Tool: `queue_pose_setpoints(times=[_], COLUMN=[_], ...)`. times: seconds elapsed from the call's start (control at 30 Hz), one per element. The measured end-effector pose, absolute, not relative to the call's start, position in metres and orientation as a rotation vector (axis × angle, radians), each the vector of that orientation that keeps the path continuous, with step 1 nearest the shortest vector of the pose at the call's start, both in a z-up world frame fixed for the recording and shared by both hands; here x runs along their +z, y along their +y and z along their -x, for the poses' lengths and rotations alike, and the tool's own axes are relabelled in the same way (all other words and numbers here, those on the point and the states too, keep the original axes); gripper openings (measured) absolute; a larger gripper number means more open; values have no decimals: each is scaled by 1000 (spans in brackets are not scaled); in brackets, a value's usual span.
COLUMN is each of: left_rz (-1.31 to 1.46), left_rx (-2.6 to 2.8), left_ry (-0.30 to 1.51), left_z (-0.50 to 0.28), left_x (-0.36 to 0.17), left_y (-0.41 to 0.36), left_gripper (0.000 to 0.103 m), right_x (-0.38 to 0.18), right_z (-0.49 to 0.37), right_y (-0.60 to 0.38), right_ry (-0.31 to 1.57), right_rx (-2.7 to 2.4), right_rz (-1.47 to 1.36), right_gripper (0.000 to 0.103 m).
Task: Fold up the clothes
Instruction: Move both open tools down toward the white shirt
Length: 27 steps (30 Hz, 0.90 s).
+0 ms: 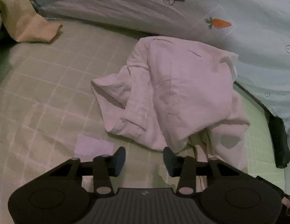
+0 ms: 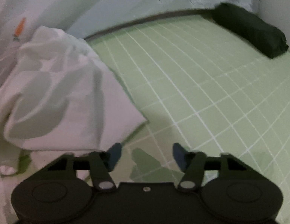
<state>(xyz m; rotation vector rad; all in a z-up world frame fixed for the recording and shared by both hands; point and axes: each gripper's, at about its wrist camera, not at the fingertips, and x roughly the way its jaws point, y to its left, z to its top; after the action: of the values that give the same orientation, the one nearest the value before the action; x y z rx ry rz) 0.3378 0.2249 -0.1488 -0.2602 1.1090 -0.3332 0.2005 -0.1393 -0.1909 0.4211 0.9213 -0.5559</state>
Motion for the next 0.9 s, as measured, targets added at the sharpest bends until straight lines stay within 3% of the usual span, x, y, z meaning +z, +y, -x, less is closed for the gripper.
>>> queue_pose_setpoints(times=[0.1, 0.27, 0.47, 0.7, 0.83, 0.9], left_rz=[284, 357, 394, 371, 340, 335], left_rx=[-327, -307, -301, -266, -266, -271], left_ry=[1115, 1104, 1102, 1124, 1116, 1113], left_z=[-349, -365, -378, -385, -387, -389], left_x=[-159, -166, -170, -179, -179, -179], left_y=[223, 225, 219, 209, 203, 201], left_gripper=[43, 44, 46, 52, 52, 51], right_x=[-199, -204, -207, -213, -213, -213], right_z=[-208, -231, -265, -285, -287, -287], right_y=[-146, -148, -152, -149, -148, -147], right_ry=[906, 883, 887, 886, 882, 879], right_rx=[-568, -504, -446, -432, -409, -389], right_rz=[-424, -379, -303, -256, -238, -228], right_gripper=[47, 47, 56, 79, 81, 77])
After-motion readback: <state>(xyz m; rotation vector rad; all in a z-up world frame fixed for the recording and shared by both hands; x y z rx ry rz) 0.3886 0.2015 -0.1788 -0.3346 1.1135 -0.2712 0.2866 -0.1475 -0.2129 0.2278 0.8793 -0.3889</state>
